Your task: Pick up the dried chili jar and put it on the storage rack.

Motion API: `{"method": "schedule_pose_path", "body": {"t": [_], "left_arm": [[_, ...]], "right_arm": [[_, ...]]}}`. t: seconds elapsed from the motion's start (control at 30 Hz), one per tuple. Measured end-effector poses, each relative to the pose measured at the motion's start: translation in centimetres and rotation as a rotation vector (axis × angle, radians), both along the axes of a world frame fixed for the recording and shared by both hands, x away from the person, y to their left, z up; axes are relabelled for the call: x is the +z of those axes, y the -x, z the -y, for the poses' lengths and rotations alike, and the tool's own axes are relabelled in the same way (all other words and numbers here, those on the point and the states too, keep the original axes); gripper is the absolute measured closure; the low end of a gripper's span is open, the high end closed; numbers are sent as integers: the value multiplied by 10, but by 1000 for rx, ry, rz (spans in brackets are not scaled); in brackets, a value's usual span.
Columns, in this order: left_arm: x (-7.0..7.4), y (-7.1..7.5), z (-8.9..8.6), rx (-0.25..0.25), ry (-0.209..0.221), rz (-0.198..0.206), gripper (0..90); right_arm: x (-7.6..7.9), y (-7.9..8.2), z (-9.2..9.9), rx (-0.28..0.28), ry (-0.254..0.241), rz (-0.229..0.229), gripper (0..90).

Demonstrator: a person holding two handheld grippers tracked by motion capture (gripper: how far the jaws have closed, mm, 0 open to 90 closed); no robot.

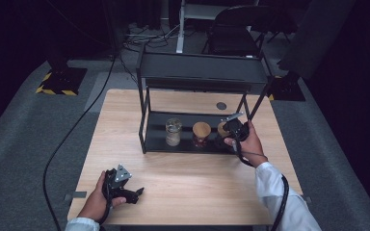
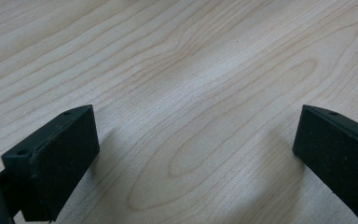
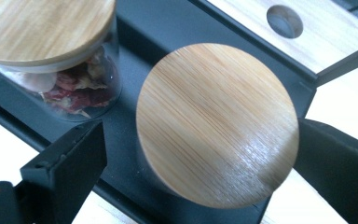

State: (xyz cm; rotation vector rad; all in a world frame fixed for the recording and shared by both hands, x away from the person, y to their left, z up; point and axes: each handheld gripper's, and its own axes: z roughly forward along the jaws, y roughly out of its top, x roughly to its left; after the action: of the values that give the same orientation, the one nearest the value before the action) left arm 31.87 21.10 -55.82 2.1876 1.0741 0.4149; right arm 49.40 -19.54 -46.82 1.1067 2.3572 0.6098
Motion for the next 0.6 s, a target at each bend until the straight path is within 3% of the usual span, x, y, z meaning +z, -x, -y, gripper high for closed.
{"method": "schedule_pose_path", "body": {"t": [0.37,0.6], "left_arm": [[0,0,0,0,0,0,0],[0,0,0,-1,-1,0,0]], "right_arm": [[10,7,2,-7,26,47,37],[11,15,7,-19,11,61,37]]}}
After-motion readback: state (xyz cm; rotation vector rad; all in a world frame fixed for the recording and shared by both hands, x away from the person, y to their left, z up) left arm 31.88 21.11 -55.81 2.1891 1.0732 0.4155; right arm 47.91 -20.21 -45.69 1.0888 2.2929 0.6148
